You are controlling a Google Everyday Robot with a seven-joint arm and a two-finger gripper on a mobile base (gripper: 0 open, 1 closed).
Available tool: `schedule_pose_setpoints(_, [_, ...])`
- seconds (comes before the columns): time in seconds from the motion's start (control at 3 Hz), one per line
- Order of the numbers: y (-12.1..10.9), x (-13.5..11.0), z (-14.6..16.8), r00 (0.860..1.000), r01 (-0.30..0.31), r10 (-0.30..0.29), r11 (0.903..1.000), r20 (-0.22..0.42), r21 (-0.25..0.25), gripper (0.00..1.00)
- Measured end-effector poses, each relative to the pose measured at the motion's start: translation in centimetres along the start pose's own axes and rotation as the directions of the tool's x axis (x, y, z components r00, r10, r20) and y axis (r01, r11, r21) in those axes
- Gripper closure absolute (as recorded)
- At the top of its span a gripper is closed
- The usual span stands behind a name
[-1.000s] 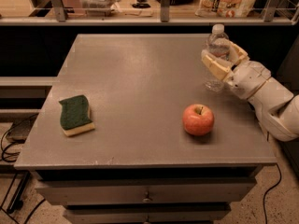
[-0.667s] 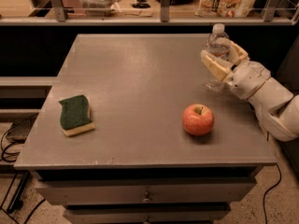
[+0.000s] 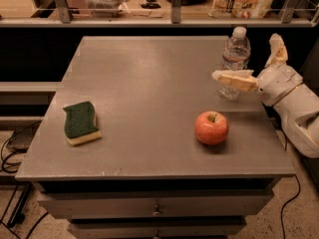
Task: Place water bottle upright
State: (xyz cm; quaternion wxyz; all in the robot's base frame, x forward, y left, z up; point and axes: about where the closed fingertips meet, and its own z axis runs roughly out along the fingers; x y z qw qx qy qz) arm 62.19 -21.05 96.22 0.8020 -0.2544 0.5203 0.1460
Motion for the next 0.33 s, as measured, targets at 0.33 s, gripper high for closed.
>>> schedule_pose_setpoints(0.33, [-0.06,-0.06,-0.01,1.000,0.001,-0.001,1.0000,-0.001,0.002,0.00])
